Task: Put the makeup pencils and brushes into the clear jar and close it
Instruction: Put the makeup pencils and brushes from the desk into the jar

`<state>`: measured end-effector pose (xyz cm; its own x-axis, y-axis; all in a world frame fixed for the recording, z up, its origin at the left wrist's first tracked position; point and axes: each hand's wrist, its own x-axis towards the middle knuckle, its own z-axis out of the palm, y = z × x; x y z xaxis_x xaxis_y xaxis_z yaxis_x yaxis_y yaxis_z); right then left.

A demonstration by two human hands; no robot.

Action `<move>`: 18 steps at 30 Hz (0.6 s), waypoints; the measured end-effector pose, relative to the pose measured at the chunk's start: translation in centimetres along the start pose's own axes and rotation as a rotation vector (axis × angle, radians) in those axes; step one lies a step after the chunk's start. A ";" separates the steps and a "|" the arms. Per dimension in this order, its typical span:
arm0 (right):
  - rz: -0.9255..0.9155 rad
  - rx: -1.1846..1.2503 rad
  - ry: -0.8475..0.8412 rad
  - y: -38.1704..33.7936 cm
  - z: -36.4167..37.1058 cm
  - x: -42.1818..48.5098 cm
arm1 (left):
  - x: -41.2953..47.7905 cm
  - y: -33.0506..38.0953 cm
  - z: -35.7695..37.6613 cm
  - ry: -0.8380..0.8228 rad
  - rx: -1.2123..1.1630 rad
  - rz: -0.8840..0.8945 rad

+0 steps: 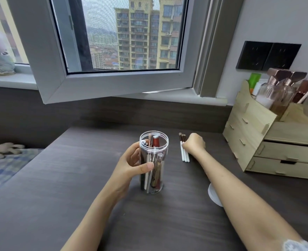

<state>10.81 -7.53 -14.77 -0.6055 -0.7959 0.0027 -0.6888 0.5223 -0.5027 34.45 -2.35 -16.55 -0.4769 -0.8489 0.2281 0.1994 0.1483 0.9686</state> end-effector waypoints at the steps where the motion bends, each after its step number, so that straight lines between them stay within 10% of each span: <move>1: 0.014 0.022 0.003 -0.1 0.3 0.3 | 0.0 0.0 0.0 0.000 0.000 -0.001; 11: 0.130 0.383 -0.036 1.5 -1.3 0.9 | -0.1 0.4 0.1 0.013 0.004 -0.013; 18: -0.502 1.204 0.049 -2.4 -11.6 -9.2 | -0.1 0.2 0.1 0.021 -0.006 -0.018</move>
<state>13.46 2.06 -3.58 -0.4196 -0.7973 0.4339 -0.0712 -0.4476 -0.8914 34.42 -2.23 -16.38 -0.4627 -0.8616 0.2086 0.1963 0.1298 0.9719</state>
